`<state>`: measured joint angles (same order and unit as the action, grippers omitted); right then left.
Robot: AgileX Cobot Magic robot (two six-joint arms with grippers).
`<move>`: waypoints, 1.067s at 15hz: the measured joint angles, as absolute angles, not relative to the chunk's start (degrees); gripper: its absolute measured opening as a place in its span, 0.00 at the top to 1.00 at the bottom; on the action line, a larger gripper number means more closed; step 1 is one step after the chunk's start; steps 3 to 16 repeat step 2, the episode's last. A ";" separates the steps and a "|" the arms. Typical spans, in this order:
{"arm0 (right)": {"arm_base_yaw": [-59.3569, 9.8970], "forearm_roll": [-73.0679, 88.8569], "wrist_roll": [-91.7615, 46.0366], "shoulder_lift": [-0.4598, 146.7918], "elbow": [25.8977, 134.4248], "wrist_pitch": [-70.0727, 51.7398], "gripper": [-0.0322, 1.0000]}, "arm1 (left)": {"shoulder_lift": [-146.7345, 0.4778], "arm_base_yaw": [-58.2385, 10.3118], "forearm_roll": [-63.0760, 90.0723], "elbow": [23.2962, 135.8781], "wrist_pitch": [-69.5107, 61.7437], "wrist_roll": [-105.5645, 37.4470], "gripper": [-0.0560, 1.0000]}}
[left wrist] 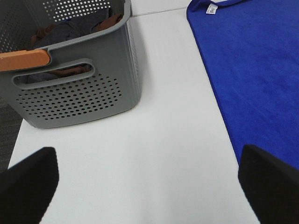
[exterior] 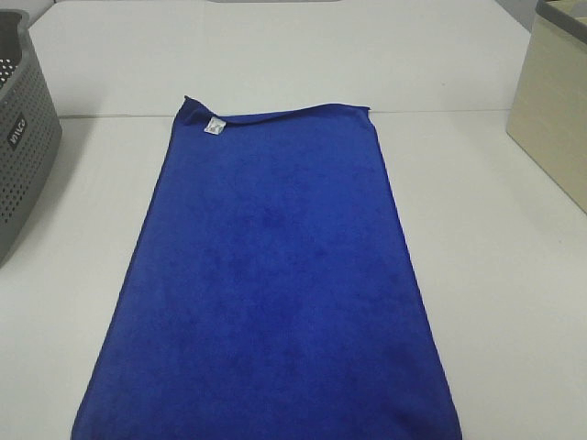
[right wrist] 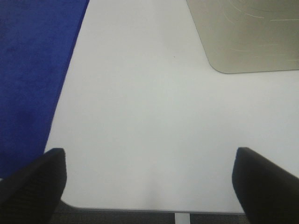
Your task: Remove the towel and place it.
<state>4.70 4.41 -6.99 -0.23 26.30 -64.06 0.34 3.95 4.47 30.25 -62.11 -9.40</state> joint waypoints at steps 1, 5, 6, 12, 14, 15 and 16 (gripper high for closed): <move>4.70 4.41 -6.99 -0.23 26.30 -64.06 0.07 | 0.34 3.09 4.30 30.25 -62.05 -9.40 0.01; 4.70 4.41 -6.99 -0.23 26.30 -64.06 0.07 | 0.34 2.64 4.18 30.25 -61.99 -9.40 0.01; 4.70 4.41 -6.99 -0.23 26.30 -64.06 0.07 | 0.34 2.64 4.18 30.25 -61.99 -9.40 0.01; 4.70 4.41 -6.99 -0.23 26.30 -64.06 0.07 | 0.34 2.64 4.18 30.25 -61.99 -9.40 0.01; 4.70 4.41 -6.99 -0.23 26.30 -64.06 0.07 | 0.34 2.64 4.18 30.25 -61.99 -9.40 0.01; 4.70 4.41 -6.99 -0.23 26.30 -64.06 0.07 | 0.34 2.64 4.18 30.25 -61.99 -9.40 0.01; 4.70 4.41 -6.99 -0.23 26.30 -64.06 0.07 | 0.34 2.64 4.18 30.25 -61.99 -9.40 0.01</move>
